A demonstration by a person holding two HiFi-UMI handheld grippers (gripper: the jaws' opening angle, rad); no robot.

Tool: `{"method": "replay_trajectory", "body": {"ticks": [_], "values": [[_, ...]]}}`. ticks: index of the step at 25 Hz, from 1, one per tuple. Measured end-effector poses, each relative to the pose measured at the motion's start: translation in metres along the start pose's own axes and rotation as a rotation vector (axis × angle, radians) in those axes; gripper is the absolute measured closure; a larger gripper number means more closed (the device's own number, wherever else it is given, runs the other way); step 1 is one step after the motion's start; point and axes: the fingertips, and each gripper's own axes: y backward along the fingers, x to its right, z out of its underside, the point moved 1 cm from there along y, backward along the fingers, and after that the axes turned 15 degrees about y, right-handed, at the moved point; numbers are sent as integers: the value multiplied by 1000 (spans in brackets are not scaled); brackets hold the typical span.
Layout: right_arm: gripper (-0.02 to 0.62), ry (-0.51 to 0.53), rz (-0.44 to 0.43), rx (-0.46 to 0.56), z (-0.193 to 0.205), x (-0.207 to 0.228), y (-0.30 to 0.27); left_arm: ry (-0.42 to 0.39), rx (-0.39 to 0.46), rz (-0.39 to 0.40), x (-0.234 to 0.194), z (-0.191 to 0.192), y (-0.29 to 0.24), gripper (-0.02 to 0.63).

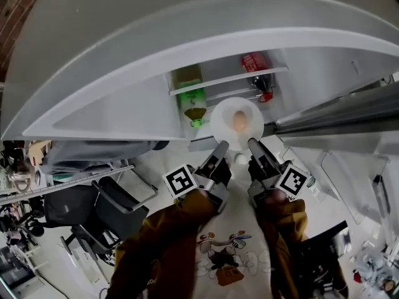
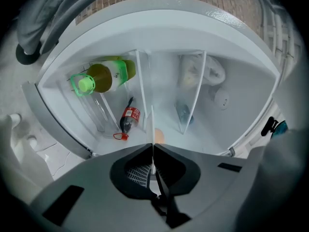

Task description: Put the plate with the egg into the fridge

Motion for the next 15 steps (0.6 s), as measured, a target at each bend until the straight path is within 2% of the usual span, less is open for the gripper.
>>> {"method": "replay_trajectory", "body": {"ticks": [8,15], "values": [[512,-43,7,-36,3,16,-15,15,56,8,-13,-19,-3,595],[514,-88,70,-79,15,21,-21,32,55,33,-20,-28,-3,595]]}}
